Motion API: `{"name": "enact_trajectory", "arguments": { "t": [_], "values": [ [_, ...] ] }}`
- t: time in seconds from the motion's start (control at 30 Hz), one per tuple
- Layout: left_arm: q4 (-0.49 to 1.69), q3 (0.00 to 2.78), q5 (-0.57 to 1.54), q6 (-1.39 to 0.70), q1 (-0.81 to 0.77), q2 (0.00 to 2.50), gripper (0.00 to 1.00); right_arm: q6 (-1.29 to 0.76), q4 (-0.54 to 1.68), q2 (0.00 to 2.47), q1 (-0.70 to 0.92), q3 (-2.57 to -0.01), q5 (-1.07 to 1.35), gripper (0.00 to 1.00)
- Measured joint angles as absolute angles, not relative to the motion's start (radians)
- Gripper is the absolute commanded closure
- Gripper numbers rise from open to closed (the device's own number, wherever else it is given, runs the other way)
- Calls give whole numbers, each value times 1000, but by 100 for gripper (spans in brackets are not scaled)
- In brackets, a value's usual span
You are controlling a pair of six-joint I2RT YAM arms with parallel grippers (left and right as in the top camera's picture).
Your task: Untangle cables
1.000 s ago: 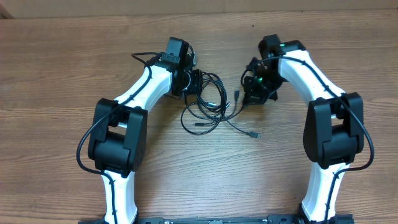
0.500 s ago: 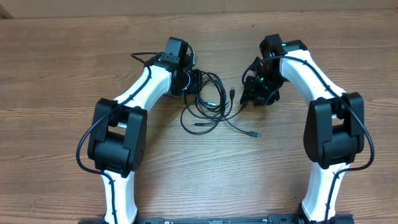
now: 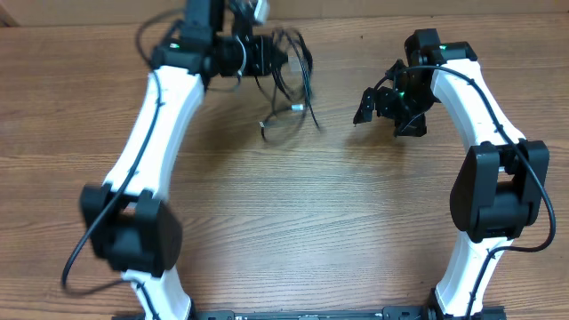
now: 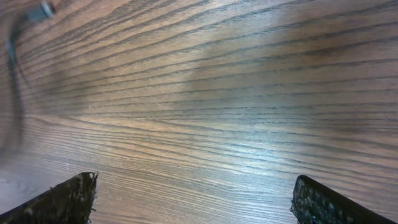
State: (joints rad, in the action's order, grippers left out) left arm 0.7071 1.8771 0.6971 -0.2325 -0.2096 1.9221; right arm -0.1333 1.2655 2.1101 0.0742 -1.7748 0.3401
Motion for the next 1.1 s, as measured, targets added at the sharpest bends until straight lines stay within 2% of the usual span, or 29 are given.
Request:
{"name": "enact_trajectory", "arguments": {
  "t": [0.2, 0.67, 1.1],
  "values": [
    [759, 1903, 699, -194, -216, 1811, 96, -134, 1266, 2110, 80, -1775, 340, 0],
    [1000, 1890, 691, -73, -236, 1835, 96, -133, 1266, 2110, 80, -1775, 340, 0],
    [1014, 1890, 688, -24, -236, 1836, 96, -134, 1265, 2110, 80, -1775, 340, 0]
  ]
}}
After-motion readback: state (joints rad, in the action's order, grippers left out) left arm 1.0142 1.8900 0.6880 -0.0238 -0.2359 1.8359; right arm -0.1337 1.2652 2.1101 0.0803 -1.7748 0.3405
